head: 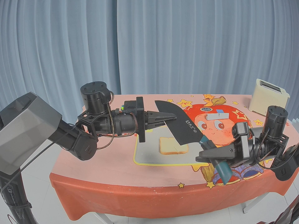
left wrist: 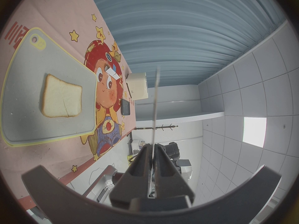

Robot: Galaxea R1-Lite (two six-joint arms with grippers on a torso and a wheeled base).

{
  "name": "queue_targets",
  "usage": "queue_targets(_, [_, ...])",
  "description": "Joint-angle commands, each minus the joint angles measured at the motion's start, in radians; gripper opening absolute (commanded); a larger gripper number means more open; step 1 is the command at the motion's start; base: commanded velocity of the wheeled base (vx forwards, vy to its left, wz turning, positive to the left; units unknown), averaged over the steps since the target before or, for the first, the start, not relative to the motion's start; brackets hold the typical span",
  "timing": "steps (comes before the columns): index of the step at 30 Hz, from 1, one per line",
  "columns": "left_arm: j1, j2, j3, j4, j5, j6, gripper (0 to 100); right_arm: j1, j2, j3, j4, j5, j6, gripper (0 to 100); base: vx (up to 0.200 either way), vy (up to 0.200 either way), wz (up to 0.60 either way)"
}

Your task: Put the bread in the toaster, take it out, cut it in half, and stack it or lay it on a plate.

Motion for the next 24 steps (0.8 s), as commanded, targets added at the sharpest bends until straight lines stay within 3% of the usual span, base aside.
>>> queue_targets(1, [0.0, 0.003, 0.001, 0.007, 0.001, -0.001, 0, 0.002, 0.008, -0.001, -0.013, 0.005, -0.005, 0, 0.0, 0.0, 0.0])
queue_targets(14, [-0.002, 0.003, 0.022, -0.042, 0.007, -0.002, 0, -0.007, 0.0, -0.004, -0.013, 0.005, -0.003, 0, 0.0, 0.0, 0.0])
queue_targets(15, [-0.003, 0.003, 0.025, -0.044, 0.004, -0.002, 100, -0.009, -0.001, -0.004, -0.013, 0.005, -0.003, 0, 0.0, 0.0, 0.0])
queue_targets(21, [-0.002, 0.003, 0.027, -0.045, 0.003, -0.004, 100, -0.019, -0.018, -0.005, -0.023, 0.005, -0.009, 0, 0.0, 0.0, 0.0])
queue_targets(24, [0.0, 0.002, 0.027, -0.045, 0.001, -0.002, 100, -0.022, -0.058, 0.005, -0.092, -0.007, -0.006, 0, 0.0, 0.0, 0.0])
